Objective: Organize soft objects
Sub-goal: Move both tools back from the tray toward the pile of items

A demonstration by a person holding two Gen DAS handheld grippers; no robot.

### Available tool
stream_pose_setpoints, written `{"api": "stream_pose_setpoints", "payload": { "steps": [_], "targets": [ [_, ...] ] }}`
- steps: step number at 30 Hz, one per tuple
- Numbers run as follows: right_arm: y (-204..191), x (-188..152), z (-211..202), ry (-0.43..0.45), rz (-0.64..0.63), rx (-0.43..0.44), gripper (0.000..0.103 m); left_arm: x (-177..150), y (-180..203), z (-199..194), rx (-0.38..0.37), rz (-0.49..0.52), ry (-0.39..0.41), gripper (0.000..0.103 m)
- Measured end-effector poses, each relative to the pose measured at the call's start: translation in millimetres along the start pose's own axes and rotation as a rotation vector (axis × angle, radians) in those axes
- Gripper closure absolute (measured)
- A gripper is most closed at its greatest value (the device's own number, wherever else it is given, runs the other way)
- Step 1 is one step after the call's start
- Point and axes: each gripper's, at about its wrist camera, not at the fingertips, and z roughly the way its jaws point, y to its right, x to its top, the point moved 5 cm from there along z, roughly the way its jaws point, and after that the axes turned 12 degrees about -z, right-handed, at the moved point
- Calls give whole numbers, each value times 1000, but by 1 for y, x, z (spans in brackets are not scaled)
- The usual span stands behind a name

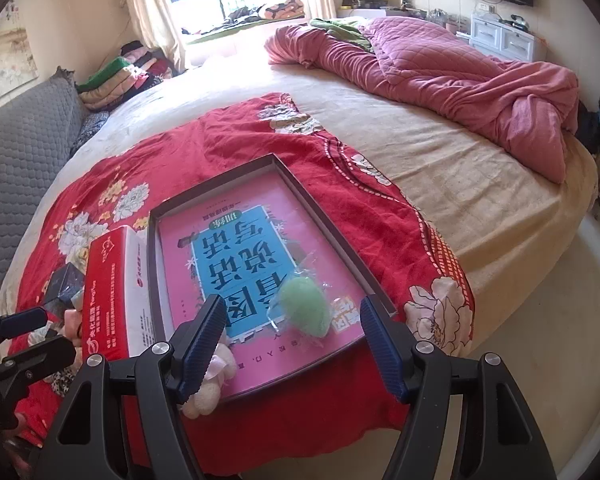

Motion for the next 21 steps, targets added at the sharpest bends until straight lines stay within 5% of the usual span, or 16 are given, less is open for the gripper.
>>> {"api": "stream_pose_setpoints", "payload": {
  "steps": [21],
  "targets": [
    [-92,8,-38,79,-147,-33,26,-19,-95,-51,54,-133,69,11]
  ]
}}
